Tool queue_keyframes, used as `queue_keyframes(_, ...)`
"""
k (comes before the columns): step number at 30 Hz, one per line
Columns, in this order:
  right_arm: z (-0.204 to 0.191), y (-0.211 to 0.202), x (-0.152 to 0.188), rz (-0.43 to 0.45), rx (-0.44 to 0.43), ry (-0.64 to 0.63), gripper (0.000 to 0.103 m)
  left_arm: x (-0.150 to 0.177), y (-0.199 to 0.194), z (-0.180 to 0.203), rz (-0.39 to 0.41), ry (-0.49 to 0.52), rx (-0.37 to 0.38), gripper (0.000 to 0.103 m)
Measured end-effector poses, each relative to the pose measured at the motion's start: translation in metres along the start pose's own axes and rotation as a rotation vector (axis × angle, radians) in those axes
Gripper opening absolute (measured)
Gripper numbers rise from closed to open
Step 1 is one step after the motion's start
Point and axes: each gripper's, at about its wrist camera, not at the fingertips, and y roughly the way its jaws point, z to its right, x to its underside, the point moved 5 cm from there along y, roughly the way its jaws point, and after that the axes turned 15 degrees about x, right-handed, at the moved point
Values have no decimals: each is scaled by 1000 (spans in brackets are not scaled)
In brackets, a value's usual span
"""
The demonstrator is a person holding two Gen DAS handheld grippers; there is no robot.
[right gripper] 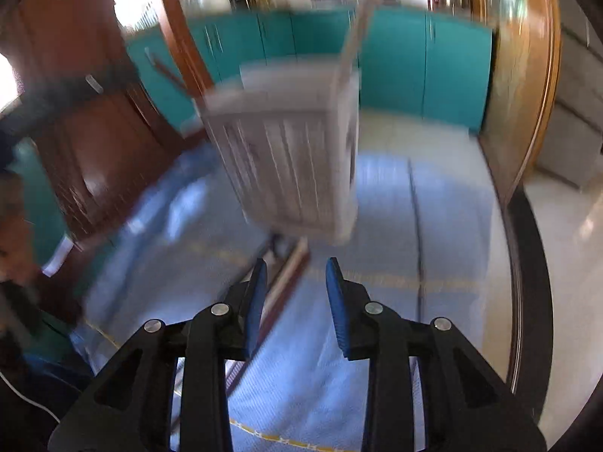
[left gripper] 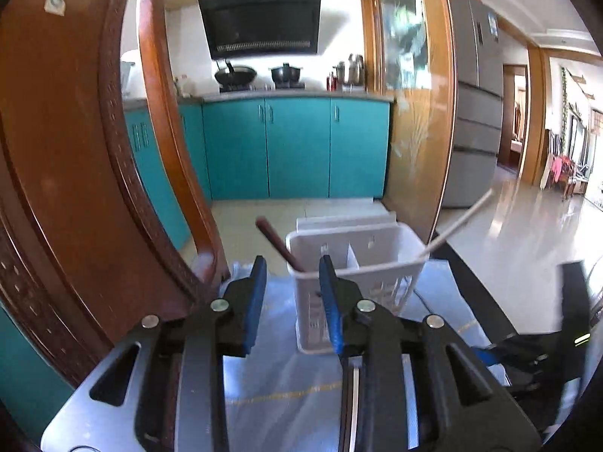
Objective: Organize utensils
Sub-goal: 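Move the right tool back to a dark red chopstick on the cloth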
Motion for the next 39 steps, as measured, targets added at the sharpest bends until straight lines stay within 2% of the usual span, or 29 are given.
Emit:
queue_keyframes(3,-15,20,7,-74,-18,-16,32,1,2,-2,-11,-19,13,30)
queue_keyframes(9,-31,47,27,-185,29,-72,32,6,4,-11,-38,-34,17,30)
queue_keyframes(11,-29,50,28,-197,-3,-57,31,8,9,-13,-58,-41,23,30)
queue_keyframes(15,-31,50,28,-201,-25,-51,29,16,19,-18,-120,-67,47,31)
queue_keyframes(20,-36,54,19,-193,-14,-69,29,34,44,-19,-245,-116,103,31)
queue_keyframes(21,-39,54,17,-190,0,-95,28,38,49,-20,-271,-122,110,31)
queue_keyframes(22,-40,53,18,-197,-11,-106,19,41,53,-21,-293,-125,112,31)
queue_keyframes(25,-31,52,21,-231,-29,-113,17,53,63,-25,-351,-128,105,31)
queue_keyframes(28,-11,45,25,-229,0,-108,15,64,71,-30,-398,-135,112,32)
queue_keyframes(29,-7,43,25,-219,8,-101,9,68,74,-29,-419,-137,123,32)
queue_keyframes(35,18,33,20,-197,23,3,8,102,96,-16,-543,-117,160,32)
queue_keyframes(39,10,30,19,-190,8,-17,10,118,106,-4,-595,-65,161,32)
